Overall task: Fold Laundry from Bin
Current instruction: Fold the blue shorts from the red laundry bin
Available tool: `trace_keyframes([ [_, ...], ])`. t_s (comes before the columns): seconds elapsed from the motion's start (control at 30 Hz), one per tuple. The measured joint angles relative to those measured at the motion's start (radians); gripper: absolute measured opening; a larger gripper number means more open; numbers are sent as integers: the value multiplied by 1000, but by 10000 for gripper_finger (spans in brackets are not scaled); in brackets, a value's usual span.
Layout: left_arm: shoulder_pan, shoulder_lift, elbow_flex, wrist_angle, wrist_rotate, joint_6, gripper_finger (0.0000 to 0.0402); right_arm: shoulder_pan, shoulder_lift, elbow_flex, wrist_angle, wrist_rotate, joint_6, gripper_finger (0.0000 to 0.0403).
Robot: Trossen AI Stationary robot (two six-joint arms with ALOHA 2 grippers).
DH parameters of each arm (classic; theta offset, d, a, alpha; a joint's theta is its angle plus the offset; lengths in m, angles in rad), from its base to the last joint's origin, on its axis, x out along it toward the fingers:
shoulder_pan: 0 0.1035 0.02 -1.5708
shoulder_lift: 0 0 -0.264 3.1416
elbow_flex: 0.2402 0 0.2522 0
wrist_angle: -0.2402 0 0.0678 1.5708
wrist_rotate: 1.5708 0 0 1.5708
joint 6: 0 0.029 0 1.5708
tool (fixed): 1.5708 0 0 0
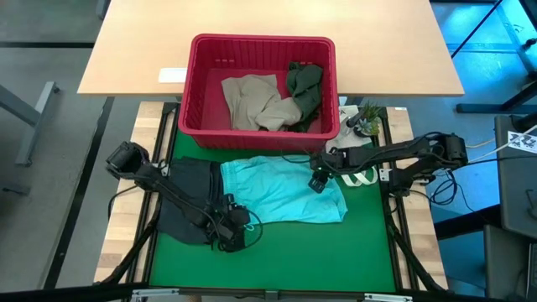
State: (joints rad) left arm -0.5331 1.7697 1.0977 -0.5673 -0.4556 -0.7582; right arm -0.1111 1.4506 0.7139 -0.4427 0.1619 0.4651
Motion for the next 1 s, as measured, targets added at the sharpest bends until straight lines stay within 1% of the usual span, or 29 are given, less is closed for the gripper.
trace_keyframes([
  [0.1, 4, 40, 0, -1, -29, 0, 236, 30, 0, -58, 101, 3, 29, 159],
  [0.2, 16, 77, 0, -2, -45, -1, 236, 78, 0, -112, 177, -23, 36, 153],
  [0.3, 33, 94, 0, -6, -53, -2, 236, 131, -2, -143, 194, -12, 72, 146],
  [0.47, 59, 100, 0, -65, -57, -1, 236, 235, -4, -168, 191, 1, 179, 135],
  [0.77, 66, 100, 0, -87, -57, 9, 236, 460, -3, -169, 210, -26, 472, 126],
  [1.0, 66, 100, 0, -86, -55, 9, 236, 634, 2, -173, 356, -63, 646, 126],
])
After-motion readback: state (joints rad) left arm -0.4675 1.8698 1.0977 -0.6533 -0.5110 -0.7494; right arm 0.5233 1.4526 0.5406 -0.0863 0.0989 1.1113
